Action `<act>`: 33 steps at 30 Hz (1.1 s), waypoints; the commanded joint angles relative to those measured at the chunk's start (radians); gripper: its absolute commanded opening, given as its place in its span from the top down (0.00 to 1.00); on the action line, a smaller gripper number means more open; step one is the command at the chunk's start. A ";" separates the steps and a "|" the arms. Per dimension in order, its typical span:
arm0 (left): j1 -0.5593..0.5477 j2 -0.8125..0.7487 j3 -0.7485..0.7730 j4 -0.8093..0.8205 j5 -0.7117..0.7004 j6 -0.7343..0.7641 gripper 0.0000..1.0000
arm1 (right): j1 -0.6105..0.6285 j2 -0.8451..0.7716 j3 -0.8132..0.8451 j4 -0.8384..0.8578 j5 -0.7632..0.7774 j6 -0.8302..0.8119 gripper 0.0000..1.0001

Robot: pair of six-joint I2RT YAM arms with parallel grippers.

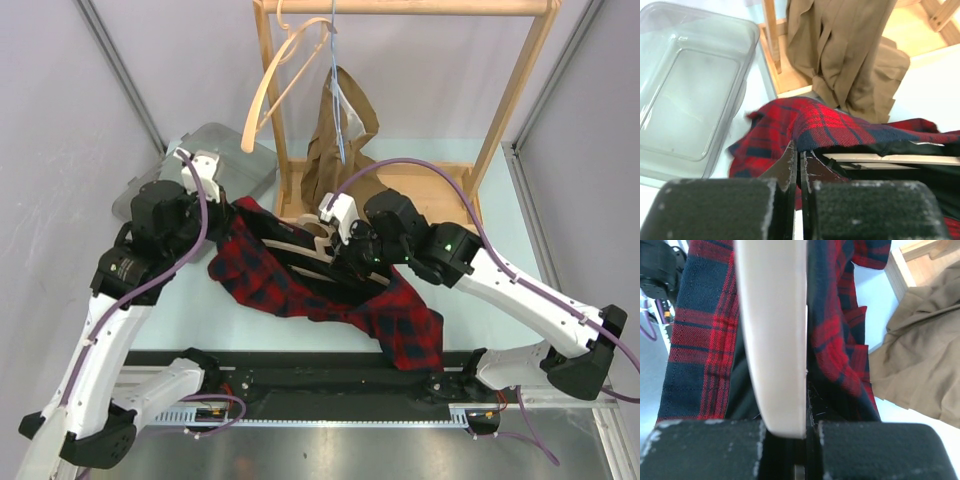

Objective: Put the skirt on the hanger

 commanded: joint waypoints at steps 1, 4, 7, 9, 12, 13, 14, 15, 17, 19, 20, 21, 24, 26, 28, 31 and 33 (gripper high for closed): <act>-0.002 0.017 0.016 0.013 -0.091 0.022 1.00 | 0.007 -0.040 0.011 0.000 0.035 -0.011 1.00; -0.002 0.020 0.007 0.013 -0.150 0.002 1.00 | 0.007 -0.053 0.010 -0.016 0.038 -0.018 1.00; -0.002 0.012 0.007 0.024 -0.171 0.003 1.00 | 0.007 -0.067 0.010 -0.025 0.044 -0.026 1.00; -0.002 0.011 0.008 0.030 -0.165 0.006 1.00 | 0.005 -0.082 0.010 -0.010 0.014 -0.031 1.00; -0.002 0.018 0.010 0.039 -0.161 -0.006 1.00 | -0.010 -0.111 0.010 0.027 -0.058 -0.029 1.00; -0.002 0.022 0.011 0.044 -0.153 -0.006 1.00 | -0.013 -0.119 0.010 0.035 -0.066 -0.025 1.00; -0.002 0.023 0.013 0.047 -0.147 -0.009 1.00 | -0.015 -0.120 0.011 0.042 -0.069 -0.023 1.00; -0.002 0.025 0.015 0.052 -0.139 -0.012 1.00 | -0.015 -0.123 0.010 0.056 -0.068 -0.022 1.00; -0.002 0.022 0.015 0.065 -0.107 -0.009 1.00 | -0.018 -0.122 0.010 0.072 -0.069 -0.014 1.00; -0.002 0.014 0.001 0.093 -0.035 -0.004 1.00 | -0.018 -0.116 0.010 0.085 -0.039 -0.006 1.00; -0.002 0.000 -0.005 0.104 -0.012 -0.001 1.00 | -0.018 -0.108 0.010 0.088 -0.035 -0.008 1.00; -0.002 -0.008 -0.021 0.110 0.037 0.000 1.00 | -0.018 -0.103 0.011 0.093 -0.016 -0.005 1.00; -0.002 -0.041 -0.056 0.128 0.164 0.025 1.00 | -0.018 -0.091 0.011 0.105 0.007 0.005 1.00; -0.002 -0.082 -0.093 0.153 0.214 0.036 1.00 | -0.019 -0.087 0.011 0.121 0.030 0.011 1.00; -0.002 -0.113 -0.116 0.167 0.231 0.033 1.00 | -0.019 -0.088 0.010 0.128 0.058 0.014 1.00; -0.002 -0.159 -0.151 0.159 0.246 0.040 1.00 | -0.022 -0.094 0.011 0.142 0.080 0.015 1.00; -0.002 -0.190 -0.173 0.153 0.241 0.040 1.00 | -0.033 -0.096 0.011 0.144 0.087 0.015 1.00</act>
